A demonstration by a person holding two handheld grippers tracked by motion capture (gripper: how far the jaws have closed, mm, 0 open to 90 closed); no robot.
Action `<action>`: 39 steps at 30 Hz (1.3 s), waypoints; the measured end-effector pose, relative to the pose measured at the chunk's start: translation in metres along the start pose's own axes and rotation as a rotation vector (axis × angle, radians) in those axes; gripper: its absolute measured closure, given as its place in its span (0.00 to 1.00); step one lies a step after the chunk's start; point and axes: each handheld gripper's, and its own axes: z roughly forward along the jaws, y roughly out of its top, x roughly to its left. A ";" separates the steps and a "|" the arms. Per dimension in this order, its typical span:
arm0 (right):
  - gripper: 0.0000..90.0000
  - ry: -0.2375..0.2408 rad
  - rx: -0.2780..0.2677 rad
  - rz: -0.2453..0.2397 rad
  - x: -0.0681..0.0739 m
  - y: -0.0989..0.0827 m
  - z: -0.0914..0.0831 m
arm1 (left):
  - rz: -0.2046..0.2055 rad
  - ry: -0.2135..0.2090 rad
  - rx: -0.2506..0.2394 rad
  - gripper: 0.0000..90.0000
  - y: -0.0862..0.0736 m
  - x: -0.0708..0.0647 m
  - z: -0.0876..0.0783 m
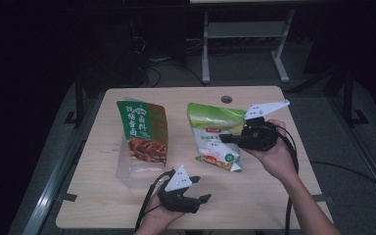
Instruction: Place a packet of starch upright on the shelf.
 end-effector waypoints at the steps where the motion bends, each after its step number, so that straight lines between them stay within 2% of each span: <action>1: 0.98 0.004 0.001 -0.002 0.002 0.004 0.002 | 0.002 -0.001 0.004 0.38 -0.001 0.000 -0.001; 7: 0.98 0.040 -0.013 -0.038 0.013 0.025 0.013 | 0.016 0.000 0.026 0.38 -0.007 -0.002 -0.006; 12: 0.98 0.066 -0.020 -0.072 0.022 0.043 0.024 | -0.003 -0.006 0.014 0.37 -0.010 -0.003 -0.010; 14: 0.98 0.079 -0.019 -0.084 0.026 0.049 0.029 | 0.013 -0.002 0.021 0.37 -0.011 -0.003 -0.012; 15: 0.98 0.087 -0.016 -0.079 0.029 0.052 0.032 | 0.007 -0.003 0.018 0.37 -0.011 -0.003 -0.012; 22: 0.98 0.131 -0.015 -0.125 0.042 0.070 0.055 | 0.013 -0.011 0.019 0.36 -0.014 -0.005 -0.011; 26: 0.98 0.157 -0.018 -0.130 0.050 0.077 0.071 | 0.034 -0.014 0.023 0.36 -0.015 -0.005 -0.012; 28: 0.98 0.173 -0.025 -0.128 0.054 0.080 0.079 | 0.022 -0.017 0.014 0.36 -0.016 -0.005 -0.013; 37: 0.98 0.229 -0.031 -0.125 0.065 0.085 0.113 | 0.028 -0.007 0.013 0.35 -0.019 -0.003 -0.020; 39: 0.98 0.243 -0.031 -0.121 0.067 0.086 0.120 | 0.016 -0.010 0.010 0.35 -0.020 -0.004 -0.020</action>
